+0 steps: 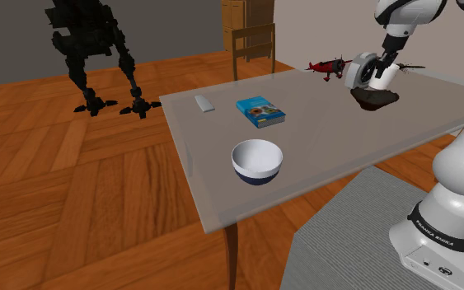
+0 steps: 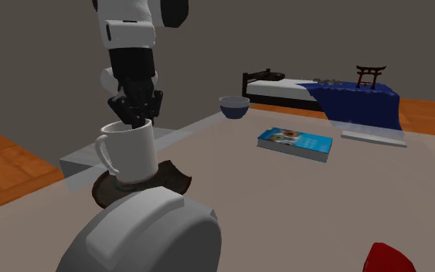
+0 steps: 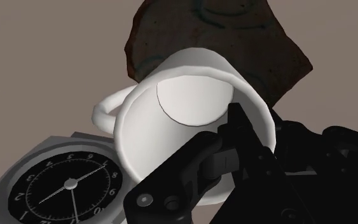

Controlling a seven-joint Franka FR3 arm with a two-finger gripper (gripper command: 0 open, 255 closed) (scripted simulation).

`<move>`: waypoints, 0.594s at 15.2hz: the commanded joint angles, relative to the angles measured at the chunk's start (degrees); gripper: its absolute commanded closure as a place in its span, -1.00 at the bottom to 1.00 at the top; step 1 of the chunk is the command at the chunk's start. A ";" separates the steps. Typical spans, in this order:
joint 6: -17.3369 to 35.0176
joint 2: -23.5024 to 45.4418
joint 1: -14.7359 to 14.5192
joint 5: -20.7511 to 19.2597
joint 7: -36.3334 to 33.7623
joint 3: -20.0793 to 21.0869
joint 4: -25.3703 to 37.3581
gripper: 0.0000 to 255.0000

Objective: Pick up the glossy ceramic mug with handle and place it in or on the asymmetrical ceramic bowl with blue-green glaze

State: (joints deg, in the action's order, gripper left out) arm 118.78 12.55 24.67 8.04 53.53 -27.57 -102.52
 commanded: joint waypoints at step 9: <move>2.61 0.96 0.13 0.67 0.50 0.18 -1.72 1.00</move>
State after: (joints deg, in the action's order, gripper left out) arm 121.37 13.51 24.80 8.71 54.03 -27.40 -104.26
